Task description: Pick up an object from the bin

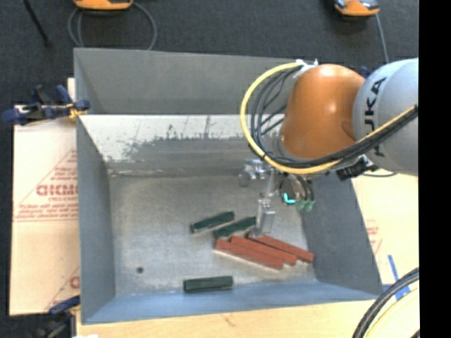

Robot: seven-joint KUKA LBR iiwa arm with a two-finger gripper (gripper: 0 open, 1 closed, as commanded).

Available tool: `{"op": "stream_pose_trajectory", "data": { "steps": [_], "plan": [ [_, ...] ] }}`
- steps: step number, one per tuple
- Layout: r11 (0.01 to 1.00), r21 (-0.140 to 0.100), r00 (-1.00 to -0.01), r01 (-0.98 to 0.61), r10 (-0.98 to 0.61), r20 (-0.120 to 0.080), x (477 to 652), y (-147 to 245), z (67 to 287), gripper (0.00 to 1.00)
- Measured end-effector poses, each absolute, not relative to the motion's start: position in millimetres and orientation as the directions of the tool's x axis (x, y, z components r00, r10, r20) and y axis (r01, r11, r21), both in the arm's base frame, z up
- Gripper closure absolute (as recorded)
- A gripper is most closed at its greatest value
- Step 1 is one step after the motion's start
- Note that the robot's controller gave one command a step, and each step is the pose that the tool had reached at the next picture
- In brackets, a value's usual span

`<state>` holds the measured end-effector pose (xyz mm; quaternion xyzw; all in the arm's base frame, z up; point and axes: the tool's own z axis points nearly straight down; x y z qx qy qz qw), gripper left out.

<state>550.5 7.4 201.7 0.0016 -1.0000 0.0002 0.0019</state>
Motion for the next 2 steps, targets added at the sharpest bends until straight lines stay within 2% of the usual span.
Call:
{"op": "stream_pose_trajectory", "data": {
  "steps": [1, 2],
  "plan": [
    [0.994, 0.002, -0.994, 0.107, 0.107, -0.011, 522.3, -7.9, 68.8, 0.0],
    [0.994, 0.003, -0.994, 0.106, 0.106, -0.021, 526.4, -7.5, 75.6, 1.0]
  ]
}}
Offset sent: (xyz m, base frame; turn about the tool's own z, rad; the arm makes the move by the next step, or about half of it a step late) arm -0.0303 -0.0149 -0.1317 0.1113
